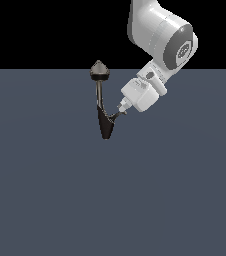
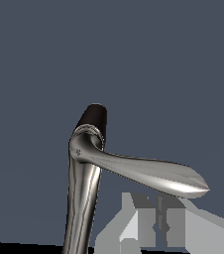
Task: Turn on the faucet by rotating a designated handle.
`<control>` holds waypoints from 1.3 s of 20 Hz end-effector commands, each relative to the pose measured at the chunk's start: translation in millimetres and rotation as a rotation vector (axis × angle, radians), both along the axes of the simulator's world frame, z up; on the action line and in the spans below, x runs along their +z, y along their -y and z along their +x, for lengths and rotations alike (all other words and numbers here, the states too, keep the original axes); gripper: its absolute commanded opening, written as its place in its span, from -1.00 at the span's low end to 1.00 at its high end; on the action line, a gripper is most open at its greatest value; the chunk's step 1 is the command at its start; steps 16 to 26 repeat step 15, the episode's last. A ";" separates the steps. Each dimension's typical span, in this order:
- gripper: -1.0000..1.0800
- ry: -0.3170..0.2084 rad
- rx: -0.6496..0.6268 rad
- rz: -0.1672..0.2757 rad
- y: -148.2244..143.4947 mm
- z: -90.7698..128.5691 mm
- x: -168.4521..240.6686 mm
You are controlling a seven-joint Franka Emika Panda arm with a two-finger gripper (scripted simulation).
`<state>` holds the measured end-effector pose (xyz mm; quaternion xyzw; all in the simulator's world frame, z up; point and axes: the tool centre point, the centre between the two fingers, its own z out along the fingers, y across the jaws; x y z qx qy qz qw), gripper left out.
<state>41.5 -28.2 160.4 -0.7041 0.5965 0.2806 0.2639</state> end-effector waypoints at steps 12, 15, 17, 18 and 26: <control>-1.00 -0.031 -0.026 -0.009 43.5 11.6 -48.0; -1.00 -0.035 -0.029 -0.009 49.2 13.3 -54.2; -1.00 -0.035 -0.029 -0.009 49.2 13.3 -54.2; -1.00 -0.035 -0.029 -0.009 49.2 13.3 -54.2; -1.00 -0.035 -0.029 -0.009 49.2 13.3 -54.2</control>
